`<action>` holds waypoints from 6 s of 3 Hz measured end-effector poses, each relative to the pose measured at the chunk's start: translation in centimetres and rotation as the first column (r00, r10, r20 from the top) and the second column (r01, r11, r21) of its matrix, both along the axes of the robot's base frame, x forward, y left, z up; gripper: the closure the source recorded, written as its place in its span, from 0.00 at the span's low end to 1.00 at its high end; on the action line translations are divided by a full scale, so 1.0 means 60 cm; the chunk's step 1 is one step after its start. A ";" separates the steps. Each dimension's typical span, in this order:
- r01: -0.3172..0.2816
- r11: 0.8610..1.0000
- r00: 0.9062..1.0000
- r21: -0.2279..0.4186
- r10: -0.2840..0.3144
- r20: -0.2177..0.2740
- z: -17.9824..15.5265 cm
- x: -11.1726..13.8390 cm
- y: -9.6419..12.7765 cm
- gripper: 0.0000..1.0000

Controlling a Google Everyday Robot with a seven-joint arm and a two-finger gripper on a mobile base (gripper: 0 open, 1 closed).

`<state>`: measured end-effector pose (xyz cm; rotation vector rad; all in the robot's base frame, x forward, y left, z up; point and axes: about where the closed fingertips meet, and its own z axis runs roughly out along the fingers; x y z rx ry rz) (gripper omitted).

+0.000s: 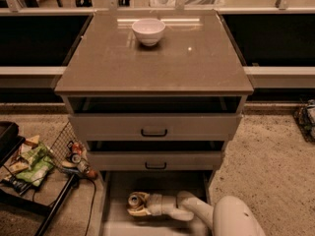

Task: Place orange can into bottom drawer

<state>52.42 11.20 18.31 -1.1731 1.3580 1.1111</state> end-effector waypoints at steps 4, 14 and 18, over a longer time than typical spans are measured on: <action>-0.012 1.000 1.000 0.008 0.012 -0.006 0.001 -0.008 0.014 0.00; 0.379 0.598 0.903 -0.706 -0.404 0.143 0.454 -0.115 -0.344 0.00; 0.529 0.334 0.650 -0.780 -0.751 0.119 0.630 -0.085 -0.730 0.00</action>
Offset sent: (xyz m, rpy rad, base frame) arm -0.0019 0.0025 0.0001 0.0027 0.0024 0.0040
